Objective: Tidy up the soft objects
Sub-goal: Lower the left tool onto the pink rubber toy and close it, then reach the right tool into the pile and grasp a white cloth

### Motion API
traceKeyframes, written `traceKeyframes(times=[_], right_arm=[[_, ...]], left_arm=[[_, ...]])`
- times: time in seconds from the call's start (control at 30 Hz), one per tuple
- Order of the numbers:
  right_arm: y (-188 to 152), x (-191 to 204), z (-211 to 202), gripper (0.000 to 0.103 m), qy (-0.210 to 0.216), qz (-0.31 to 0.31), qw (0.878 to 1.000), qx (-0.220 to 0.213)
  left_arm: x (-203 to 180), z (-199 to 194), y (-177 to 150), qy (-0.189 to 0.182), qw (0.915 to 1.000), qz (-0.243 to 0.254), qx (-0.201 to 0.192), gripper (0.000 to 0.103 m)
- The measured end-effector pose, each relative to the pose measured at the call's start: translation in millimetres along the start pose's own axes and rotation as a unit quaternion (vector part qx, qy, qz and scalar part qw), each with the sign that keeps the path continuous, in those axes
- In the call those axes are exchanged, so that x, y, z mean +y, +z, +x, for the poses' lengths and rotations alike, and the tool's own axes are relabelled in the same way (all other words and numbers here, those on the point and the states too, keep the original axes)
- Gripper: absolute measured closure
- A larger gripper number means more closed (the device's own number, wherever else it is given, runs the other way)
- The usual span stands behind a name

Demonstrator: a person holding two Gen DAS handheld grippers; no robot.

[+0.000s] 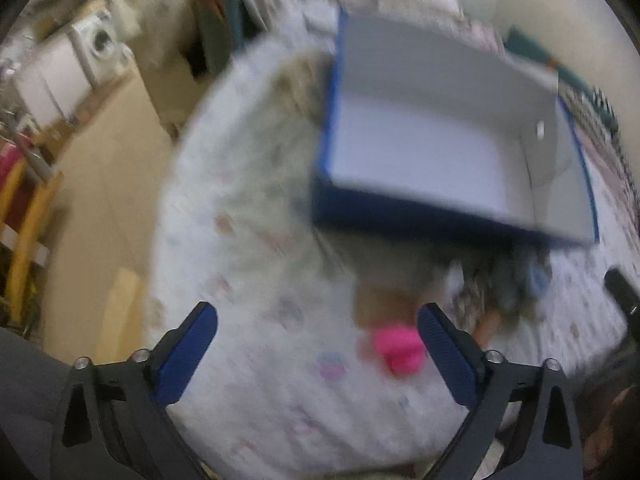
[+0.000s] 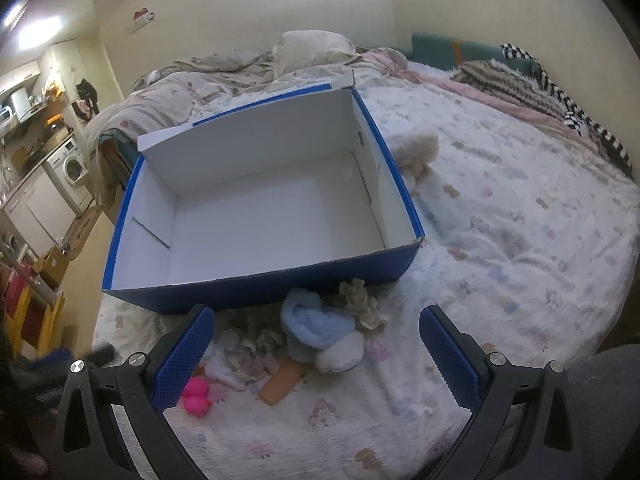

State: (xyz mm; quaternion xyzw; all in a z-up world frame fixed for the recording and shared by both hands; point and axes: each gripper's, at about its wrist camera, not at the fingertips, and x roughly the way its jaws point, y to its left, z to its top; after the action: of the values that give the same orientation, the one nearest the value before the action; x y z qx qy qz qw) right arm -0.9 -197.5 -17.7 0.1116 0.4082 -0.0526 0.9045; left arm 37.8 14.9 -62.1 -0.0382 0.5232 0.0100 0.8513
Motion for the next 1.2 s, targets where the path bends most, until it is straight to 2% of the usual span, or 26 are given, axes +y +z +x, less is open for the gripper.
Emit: traceKeyframes(times=[0.07,0.13,0.37,0.43,0.5,0.57,0.63,0.73,0.8,0.9,0.93,1.03,1.1,1.2], right_arm=[[0,-2,2,0.0,0.0,0.004,1.0,0.004],[-1,-4,3,0.0,0.001,0.012,1.0,0.011],[-3,-16,17,0.0,0.011,0.04,0.998,0.045],[-4,-19,20,0.0,0.013,0.05,0.997,0.053],[-6,-21,24,0.0,0.016,0.058,0.996,0.062],[-7,-22,28,0.0,0.019,0.063,0.995,0.072],[-7,-23,31,0.0,0.023,0.064,0.994,0.08],[-8,-22,36,0.0,0.042,0.065,0.992,0.096],[-7,-19,43,0.0,0.073,0.066,0.988,0.121],[-9,-8,58,0.0,0.138,0.069,0.973,0.173],[-11,-2,66,0.003,0.161,0.071,0.965,0.194],[-17,15,88,0.022,0.215,0.091,0.94,0.249],[-20,29,100,0.024,0.222,0.092,0.934,0.264],[-19,51,115,0.025,0.211,0.076,0.937,0.266]], left_arm=[[-14,24,-6,-0.017,0.9977,0.019,0.063,0.005],[-26,36,-12,-0.025,0.9954,0.031,0.088,0.005],[-48,66,-18,-0.023,0.992,0.049,0.115,0.008],[-50,72,-18,-0.022,0.9912,0.051,0.12,0.025],[-54,80,-19,-0.027,0.9901,0.051,0.128,0.046],[-51,87,-22,-0.044,0.9877,0.044,0.143,0.06],[-47,91,-23,-0.056,0.9856,0.038,0.155,0.06],[-41,85,-22,-0.06,0.9863,0.036,0.149,0.06],[-31,77,-22,-0.071,0.9858,0.027,0.15,0.06],[-15,65,-21,-0.074,0.9873,0.016,0.14,0.06],[-8,60,-20,-0.064,0.9896,0.015,0.128,0.06],[5,39,-14,-0.053,0.9925,0.002,0.11,0.06],[18,34,-10,-0.058,0.9914,-0.02,0.116,0.06],[38,33,-6,-0.052,0.9901,-0.043,0.123,0.06]])
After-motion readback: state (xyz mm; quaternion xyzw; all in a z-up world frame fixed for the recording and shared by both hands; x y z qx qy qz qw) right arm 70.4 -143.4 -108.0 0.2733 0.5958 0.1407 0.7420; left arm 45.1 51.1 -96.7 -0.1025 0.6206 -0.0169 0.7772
